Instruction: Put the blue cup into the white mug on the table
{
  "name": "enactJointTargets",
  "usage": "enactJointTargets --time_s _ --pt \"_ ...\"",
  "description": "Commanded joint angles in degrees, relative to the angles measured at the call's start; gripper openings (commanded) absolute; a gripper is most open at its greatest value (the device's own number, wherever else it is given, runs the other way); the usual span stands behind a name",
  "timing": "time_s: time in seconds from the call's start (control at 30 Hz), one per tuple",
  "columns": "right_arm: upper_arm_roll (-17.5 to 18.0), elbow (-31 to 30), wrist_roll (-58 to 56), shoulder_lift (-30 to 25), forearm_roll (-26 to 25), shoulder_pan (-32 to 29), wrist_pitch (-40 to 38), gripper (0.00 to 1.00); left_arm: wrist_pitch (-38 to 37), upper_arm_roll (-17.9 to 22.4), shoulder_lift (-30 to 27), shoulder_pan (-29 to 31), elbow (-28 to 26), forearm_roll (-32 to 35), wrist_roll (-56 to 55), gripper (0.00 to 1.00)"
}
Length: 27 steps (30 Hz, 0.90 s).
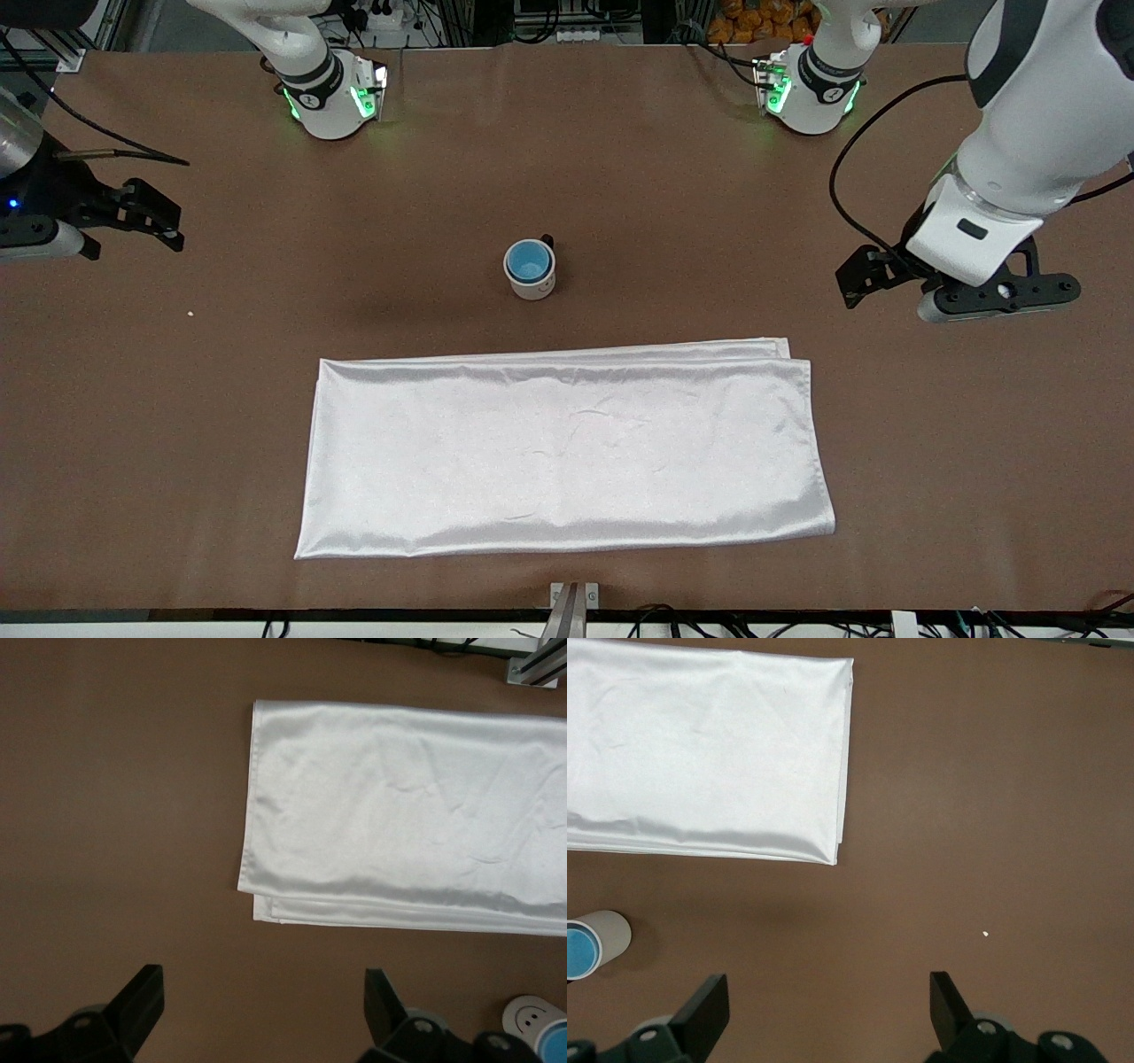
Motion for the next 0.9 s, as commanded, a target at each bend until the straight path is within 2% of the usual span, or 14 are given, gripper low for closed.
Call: enactJointTargets --time_s 0.0,0.47,0.87 --pt "0.0 1.2 -0.5 0.5 -0.7 0.2 -0.9 1.00 -2.0 -0.5 -1.8 4.9 -1.9 -6.7 3.1 1.00" --pt "0.0 1.2 -0.6 0.6 -0.8 0.5 -0.7 1.00 -2.3 -0.7 -2.5 6.4 -2.4 -4.8 8.2 1.00" --pt "0.0 1.0 -0.5 0.6 -0.7 0.4 -0.5 1.00 -2.3 -0.2 -2.5 6.4 -2.1 -4.1 8.3 1.00"
